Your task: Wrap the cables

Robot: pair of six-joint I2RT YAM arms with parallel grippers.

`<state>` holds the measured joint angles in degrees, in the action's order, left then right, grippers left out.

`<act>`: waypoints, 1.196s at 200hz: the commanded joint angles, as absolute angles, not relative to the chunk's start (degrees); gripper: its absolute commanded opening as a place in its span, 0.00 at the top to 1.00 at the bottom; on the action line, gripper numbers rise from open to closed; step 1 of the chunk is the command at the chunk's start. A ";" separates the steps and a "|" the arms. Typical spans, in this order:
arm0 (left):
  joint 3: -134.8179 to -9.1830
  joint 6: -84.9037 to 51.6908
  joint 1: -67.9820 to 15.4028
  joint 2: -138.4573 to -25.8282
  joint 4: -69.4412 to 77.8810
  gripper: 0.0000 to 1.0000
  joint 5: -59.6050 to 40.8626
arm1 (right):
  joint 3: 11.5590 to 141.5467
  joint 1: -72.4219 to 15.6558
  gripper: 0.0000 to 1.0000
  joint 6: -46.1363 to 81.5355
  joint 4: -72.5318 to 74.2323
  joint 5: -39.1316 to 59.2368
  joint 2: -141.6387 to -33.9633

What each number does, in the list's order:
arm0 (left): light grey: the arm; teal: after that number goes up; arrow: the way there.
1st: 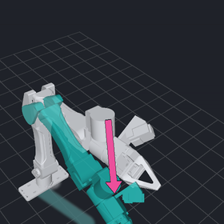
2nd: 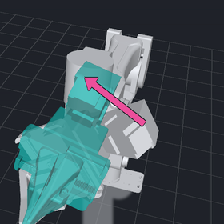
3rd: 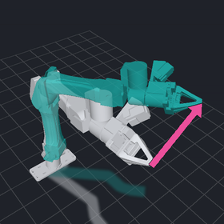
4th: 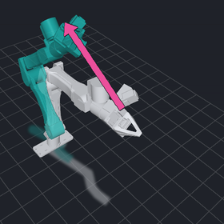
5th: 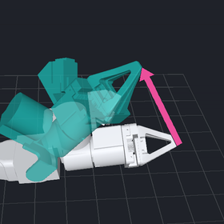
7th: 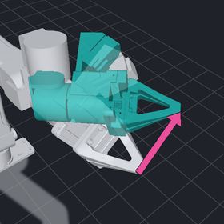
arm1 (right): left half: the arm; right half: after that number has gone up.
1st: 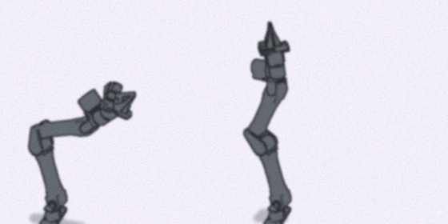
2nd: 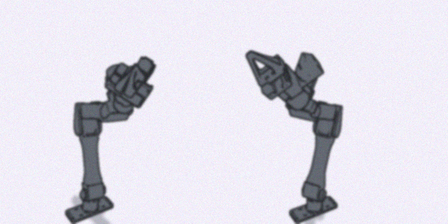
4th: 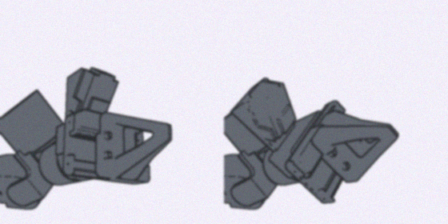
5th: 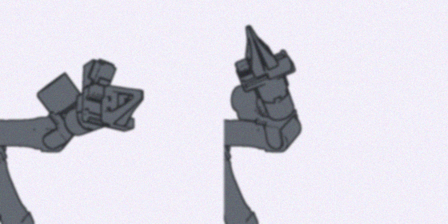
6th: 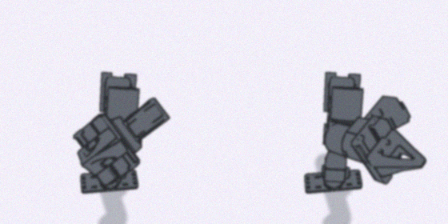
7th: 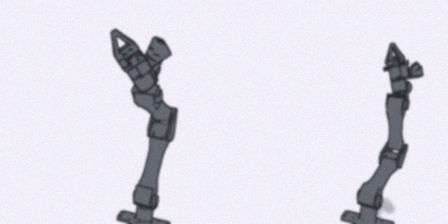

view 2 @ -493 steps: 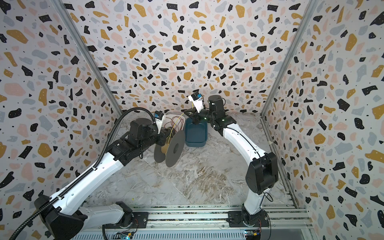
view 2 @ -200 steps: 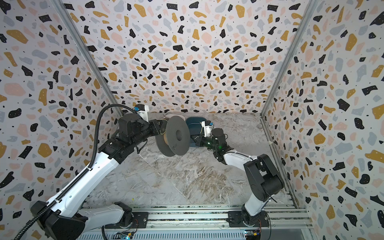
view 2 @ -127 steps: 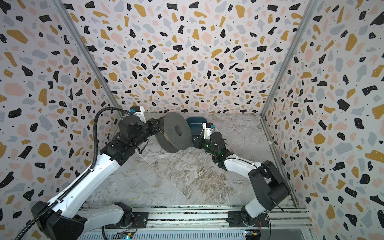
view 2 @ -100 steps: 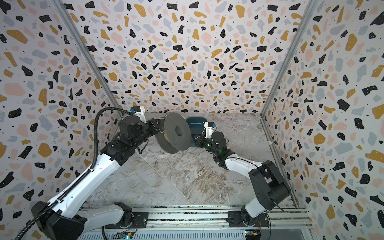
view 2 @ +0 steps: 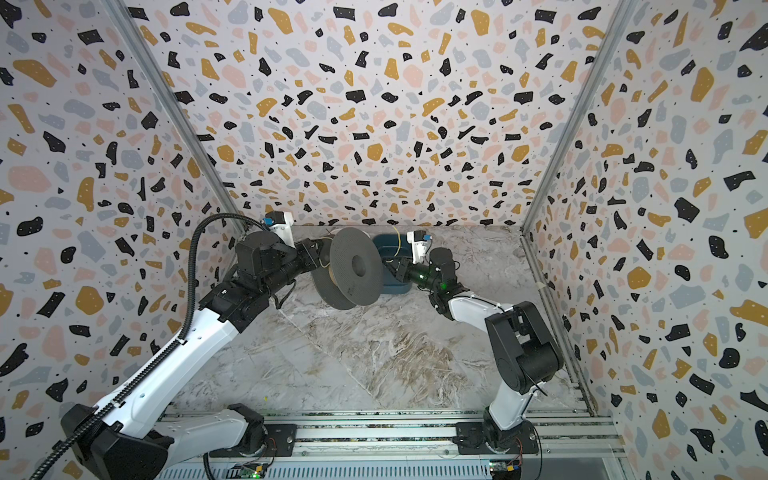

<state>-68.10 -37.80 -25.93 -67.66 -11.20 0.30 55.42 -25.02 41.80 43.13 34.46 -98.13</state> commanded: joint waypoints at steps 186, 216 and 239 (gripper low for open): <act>-74.62 -33.62 -25.60 -68.20 -10.99 1.00 -6.50 | 67.88 -15.70 0.35 35.95 32.00 50.44 -95.99; -74.88 -33.49 -25.59 -68.16 -11.11 1.00 -6.24 | 69.54 -15.68 0.35 36.89 33.45 51.54 -96.70; -74.98 -33.35 -25.60 -68.38 -11.43 1.00 -6.15 | 70.99 -15.64 0.34 37.39 32.98 51.43 -96.90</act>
